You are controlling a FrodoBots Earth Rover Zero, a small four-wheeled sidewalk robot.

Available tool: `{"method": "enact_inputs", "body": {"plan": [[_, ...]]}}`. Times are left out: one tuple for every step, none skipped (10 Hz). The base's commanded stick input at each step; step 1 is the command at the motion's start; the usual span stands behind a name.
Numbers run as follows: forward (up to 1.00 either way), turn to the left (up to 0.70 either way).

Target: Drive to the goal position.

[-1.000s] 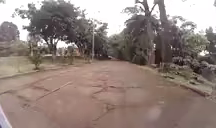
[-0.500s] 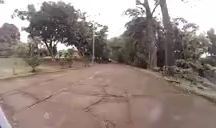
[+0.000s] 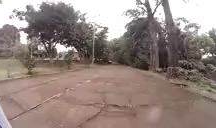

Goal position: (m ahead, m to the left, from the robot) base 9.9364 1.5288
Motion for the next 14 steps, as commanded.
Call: {"method": "enact_inputs", "body": {"plan": [[0.7, 0.0], [0.7, 0.0], [0.7, 0.0], [0.7, 0.0], [0.7, 0.0], [0.7, 0.0], [0.7, 0.0], [0.7, 0.0], [0.7, 0.0], [0.7, 0.0], [0.7, 0.0], [0.7, 0.0], [0.7, 0.0], [0.7, 0.0]]}}
